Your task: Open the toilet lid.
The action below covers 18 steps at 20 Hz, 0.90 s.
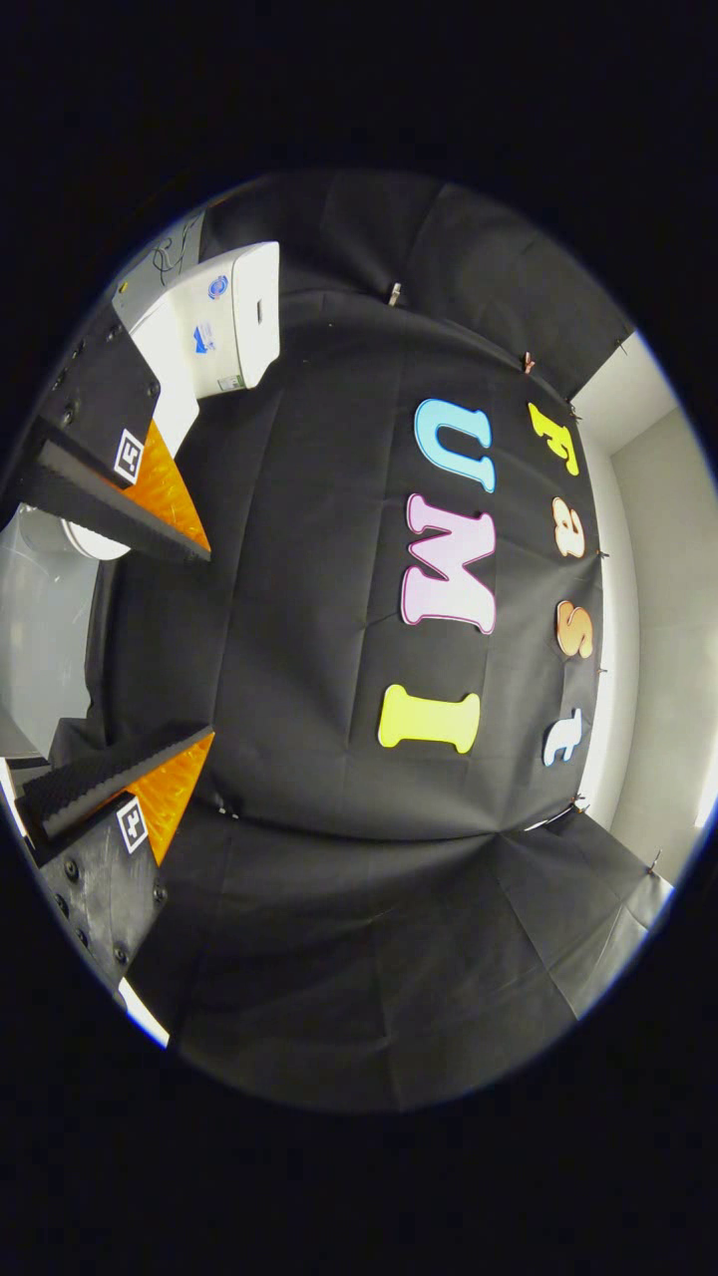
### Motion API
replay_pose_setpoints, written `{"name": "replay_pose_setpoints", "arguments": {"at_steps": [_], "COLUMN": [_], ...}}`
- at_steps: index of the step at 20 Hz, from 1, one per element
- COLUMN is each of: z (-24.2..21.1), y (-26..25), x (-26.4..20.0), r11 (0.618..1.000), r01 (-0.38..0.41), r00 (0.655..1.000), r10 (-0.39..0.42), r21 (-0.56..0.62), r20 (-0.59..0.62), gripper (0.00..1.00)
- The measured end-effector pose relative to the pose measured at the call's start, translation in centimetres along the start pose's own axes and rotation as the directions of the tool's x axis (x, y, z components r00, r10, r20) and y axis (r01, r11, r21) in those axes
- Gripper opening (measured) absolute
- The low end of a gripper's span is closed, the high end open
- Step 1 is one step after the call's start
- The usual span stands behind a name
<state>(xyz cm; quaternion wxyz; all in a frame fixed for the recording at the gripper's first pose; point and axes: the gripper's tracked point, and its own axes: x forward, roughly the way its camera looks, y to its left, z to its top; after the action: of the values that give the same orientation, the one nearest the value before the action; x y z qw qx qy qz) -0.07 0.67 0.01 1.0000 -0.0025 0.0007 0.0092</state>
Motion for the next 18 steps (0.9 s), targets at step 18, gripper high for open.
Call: {"name": "replay_pose_setpoints", "arguments": {"at_steps": [18], "z": [-0.9], "y": [2.2], "x": [1.3], "r11": [0.998], "r01": [-0.069], "r00": [0.997], "r10": [0.069], "r21": [-0.008], "r20": [-0.016], "gripper": [0.97]}}
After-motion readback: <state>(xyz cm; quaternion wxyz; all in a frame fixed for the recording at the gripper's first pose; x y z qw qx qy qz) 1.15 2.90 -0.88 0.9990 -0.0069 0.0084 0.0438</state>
